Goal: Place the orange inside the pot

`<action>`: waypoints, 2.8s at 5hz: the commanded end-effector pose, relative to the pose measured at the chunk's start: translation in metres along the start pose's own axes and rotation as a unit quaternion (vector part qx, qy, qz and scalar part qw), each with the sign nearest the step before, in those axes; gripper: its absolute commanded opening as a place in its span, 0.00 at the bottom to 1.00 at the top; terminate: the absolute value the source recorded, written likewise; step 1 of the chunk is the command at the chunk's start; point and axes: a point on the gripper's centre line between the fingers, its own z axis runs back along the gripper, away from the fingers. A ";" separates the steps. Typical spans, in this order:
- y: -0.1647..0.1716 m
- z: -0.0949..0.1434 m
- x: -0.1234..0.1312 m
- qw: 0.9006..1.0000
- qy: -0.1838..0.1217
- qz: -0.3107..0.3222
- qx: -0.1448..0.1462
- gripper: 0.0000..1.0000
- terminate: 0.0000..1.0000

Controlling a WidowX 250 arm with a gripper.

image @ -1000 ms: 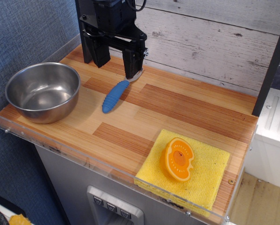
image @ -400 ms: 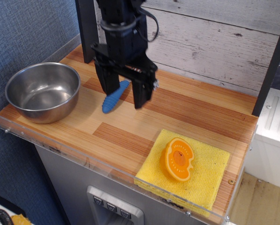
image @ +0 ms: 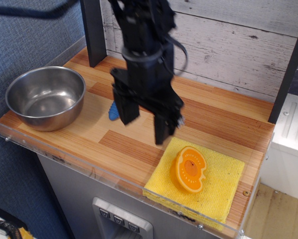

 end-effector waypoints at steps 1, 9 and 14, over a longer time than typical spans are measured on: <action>-0.023 -0.005 0.003 1.000 -0.014 -0.015 -0.008 1.00 0.00; -0.039 -0.043 0.004 0.998 -0.054 0.023 0.012 0.00 0.00; 0.093 0.032 0.006 0.990 -0.063 0.119 0.051 0.00 0.00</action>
